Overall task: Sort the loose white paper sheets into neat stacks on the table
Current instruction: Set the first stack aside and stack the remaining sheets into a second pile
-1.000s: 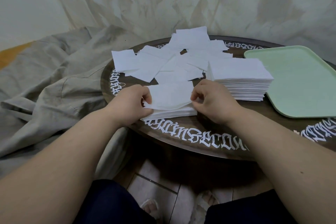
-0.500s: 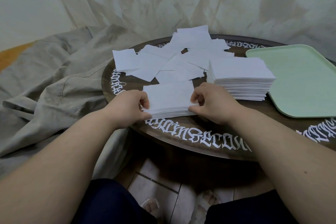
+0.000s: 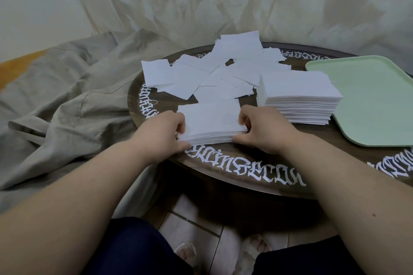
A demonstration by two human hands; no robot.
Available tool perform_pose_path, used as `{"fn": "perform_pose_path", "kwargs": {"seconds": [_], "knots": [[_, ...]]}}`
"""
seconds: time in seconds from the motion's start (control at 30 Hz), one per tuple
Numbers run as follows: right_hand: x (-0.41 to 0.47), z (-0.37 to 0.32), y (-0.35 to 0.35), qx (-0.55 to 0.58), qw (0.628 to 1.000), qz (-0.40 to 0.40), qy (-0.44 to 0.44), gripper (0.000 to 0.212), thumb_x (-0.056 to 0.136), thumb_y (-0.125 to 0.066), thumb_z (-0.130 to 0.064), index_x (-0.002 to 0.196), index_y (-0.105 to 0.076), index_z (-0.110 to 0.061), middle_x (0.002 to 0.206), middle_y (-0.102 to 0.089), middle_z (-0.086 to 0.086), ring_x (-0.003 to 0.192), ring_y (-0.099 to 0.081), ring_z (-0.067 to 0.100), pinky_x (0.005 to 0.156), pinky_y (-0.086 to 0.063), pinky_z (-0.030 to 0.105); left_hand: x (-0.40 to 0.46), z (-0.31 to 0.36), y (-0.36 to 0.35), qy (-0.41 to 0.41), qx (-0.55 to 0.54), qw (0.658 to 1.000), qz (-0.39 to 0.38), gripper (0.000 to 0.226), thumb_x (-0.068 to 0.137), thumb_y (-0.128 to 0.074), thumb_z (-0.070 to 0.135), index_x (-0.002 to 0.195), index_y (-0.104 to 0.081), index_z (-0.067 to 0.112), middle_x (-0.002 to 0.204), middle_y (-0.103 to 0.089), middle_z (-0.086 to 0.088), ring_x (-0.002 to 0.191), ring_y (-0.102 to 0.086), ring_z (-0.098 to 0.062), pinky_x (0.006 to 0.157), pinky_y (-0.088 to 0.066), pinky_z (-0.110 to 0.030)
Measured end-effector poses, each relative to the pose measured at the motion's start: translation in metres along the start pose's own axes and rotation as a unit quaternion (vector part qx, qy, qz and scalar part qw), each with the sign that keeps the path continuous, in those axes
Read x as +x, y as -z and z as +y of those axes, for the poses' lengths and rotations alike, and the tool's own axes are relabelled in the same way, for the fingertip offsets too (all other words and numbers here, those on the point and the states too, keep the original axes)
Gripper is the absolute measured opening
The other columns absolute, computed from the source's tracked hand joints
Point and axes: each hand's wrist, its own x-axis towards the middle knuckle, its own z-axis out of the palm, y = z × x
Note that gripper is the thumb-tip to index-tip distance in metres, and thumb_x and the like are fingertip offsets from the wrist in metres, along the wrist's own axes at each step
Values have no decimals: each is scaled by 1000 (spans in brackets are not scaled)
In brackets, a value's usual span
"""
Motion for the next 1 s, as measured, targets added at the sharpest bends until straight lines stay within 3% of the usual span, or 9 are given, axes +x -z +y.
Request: {"fn": "perform_pose_path", "kwargs": {"seconds": [0.23,0.5,0.67,0.87,1.0], "knots": [[2,-2,-4,-28,999,26,23,23,82,-65,-37,81,-48,-21,78,-57,-4,76,-51,18,63,-37,30,-2,-2,-4,34,-31,999,18,24,76,-74,25,71,-52,18,74,-58,5,73,-53,-16,63,-39,-28],[1,0,-5,-7,999,31,15,30,79,-68,-44,82,-51,-19,82,-58,-3,78,-54,18,70,-46,34,-4,-5,-7,19,-22,999,22,25,77,-74,30,77,-49,25,86,-50,7,77,-55,-14,70,-43,-30],[0,1,-4,2,1000,11,11,28,80,-68,-42,83,-54,-19,82,-60,-3,79,-55,17,69,-46,32,-3,-5,-8,5,0,1000,-5,26,80,-70,26,67,-46,28,82,-50,8,78,-54,-15,71,-42,-29],[0,0,-2,16,999,41,22,32,76,-71,-45,92,-53,-25,94,-46,-7,80,-49,13,67,-35,27,-2,-4,-9,-17,-40,998,53,36,75,-76,35,103,-56,31,108,-41,15,86,-52,-8,77,-44,-27],[1,-4,-5,28,998,36,36,22,81,-68,-41,89,-56,-25,91,-44,-8,78,-46,12,67,-32,26,3,-1,-14,-40,-15,999,34,24,79,-71,31,101,-61,28,108,-50,12,97,-53,-12,80,-42,-28]]}}
